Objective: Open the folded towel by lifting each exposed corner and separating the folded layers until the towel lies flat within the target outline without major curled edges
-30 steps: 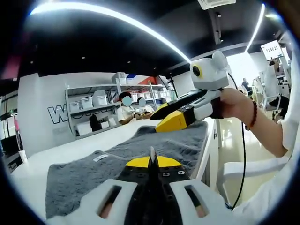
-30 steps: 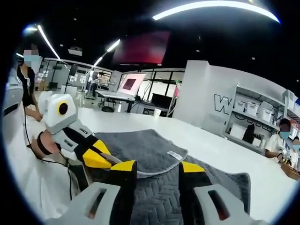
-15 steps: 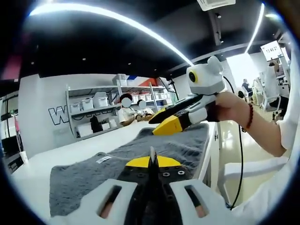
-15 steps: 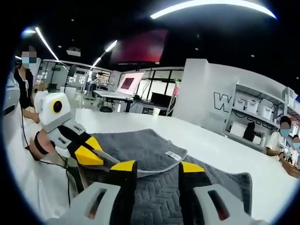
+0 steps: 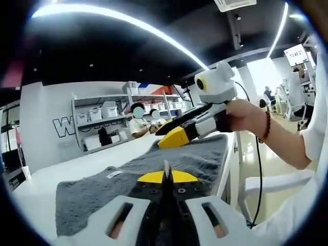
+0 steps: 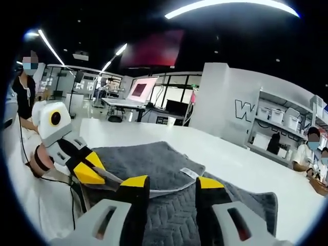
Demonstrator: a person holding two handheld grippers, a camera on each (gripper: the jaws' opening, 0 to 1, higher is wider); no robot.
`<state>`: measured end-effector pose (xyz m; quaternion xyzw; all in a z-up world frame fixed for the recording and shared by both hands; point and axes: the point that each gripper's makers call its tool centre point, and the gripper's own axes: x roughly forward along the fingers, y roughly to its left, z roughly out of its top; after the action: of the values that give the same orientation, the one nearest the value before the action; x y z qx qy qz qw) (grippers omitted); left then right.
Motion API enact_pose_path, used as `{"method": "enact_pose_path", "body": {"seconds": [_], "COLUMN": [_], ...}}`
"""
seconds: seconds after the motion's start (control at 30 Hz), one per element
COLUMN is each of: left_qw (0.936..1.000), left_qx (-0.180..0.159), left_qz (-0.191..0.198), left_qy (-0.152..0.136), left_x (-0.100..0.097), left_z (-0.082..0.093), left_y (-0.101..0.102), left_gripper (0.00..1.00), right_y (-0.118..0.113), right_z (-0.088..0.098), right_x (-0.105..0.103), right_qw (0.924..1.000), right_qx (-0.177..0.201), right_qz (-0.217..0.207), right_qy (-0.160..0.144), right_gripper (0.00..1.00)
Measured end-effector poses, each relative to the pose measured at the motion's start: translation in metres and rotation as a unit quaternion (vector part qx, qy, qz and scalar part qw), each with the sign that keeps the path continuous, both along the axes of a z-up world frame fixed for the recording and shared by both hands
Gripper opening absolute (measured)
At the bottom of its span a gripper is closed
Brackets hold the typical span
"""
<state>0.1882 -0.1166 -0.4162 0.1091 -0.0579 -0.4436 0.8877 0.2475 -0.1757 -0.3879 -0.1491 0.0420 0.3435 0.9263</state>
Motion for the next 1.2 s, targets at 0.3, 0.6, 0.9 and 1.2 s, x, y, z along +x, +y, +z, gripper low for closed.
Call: {"method": "enact_pose_path", "body": {"seconds": [0.3,0.6,0.9,1.2], "left_qw": [1.0000,1.0000,0.9999,0.9999], "left_qx": [0.002,-0.007,-0.008,-0.007], "left_qz": [0.002,0.005,0.007,0.010], "left_qy": [-0.003,-0.001,0.007,0.008], "left_x": [0.000,0.002,0.005,0.007], "left_z": [-0.001,0.001,-0.001,0.000], "left_y": [0.001,0.005,0.007,0.009], "left_gripper": [0.01,0.01,0.01,0.01], "right_y": [0.004,0.001,0.004,0.006], "right_z": [0.000,-0.010,-0.009,-0.008], "right_x": [0.009,0.028,0.032,0.042], "right_qw": [1.0000,0.9994,0.9994,0.9992], "right_qx": [-0.006,0.019,0.014,0.012], "right_qz": [-0.001,-0.006,-0.006,-0.008], "right_qy": [0.001,0.027,0.031,0.036], "right_gripper": [0.31,0.31,0.31,0.31]}}
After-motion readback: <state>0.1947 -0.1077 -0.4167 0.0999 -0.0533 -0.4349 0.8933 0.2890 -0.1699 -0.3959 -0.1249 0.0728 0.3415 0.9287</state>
